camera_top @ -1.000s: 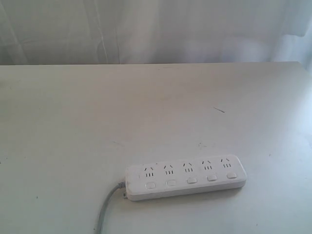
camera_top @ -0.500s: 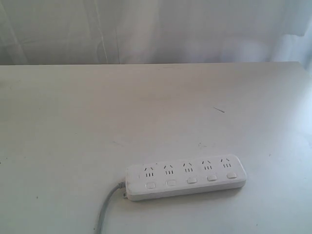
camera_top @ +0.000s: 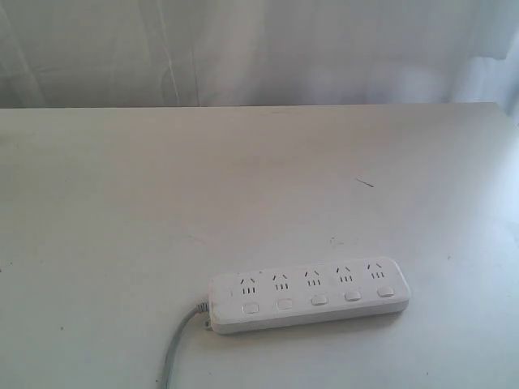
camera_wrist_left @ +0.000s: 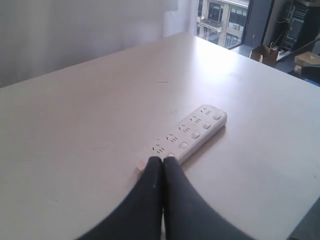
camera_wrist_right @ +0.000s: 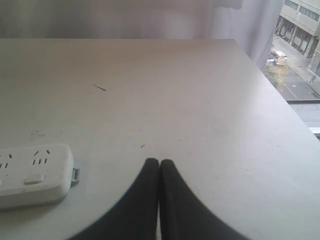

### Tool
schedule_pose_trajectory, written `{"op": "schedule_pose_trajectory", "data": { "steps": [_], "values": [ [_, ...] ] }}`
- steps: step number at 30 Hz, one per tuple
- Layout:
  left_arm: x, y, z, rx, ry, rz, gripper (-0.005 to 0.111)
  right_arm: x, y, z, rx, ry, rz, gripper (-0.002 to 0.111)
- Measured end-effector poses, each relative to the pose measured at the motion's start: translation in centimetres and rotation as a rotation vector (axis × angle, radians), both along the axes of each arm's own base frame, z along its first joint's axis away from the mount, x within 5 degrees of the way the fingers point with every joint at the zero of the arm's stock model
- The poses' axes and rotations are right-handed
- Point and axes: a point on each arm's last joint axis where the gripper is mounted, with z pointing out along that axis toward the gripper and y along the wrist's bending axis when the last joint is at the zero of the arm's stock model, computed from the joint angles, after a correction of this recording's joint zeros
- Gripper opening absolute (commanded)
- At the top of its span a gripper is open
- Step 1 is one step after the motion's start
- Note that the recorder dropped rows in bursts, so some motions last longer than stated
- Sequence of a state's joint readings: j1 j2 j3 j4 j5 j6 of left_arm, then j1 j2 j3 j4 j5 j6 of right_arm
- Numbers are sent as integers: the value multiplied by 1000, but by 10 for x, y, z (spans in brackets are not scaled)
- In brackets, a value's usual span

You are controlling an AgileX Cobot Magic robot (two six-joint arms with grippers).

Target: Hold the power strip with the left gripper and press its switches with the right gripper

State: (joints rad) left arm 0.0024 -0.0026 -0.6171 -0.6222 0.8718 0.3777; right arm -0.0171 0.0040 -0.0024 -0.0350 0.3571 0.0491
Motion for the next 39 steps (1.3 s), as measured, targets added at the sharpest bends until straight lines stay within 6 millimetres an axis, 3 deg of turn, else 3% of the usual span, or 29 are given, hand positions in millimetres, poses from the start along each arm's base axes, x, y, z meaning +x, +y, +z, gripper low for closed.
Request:
{"op": "schedule_pose_trajectory", "data": {
  "steps": [13,23,31,39],
  "values": [
    [7,0,3,-16,-22,0,0,0,0,0,0,0,0,0],
    [50,-1,1,97,105,-50,0,0,0,0,0,0,0,0],
    [83,-11,2,138,129,-234,0,0,0,0,0,0,0,0],
    [102,-13,-2,231,157,-330,0,0,0,0,0,0,0,0]
  ]
}}
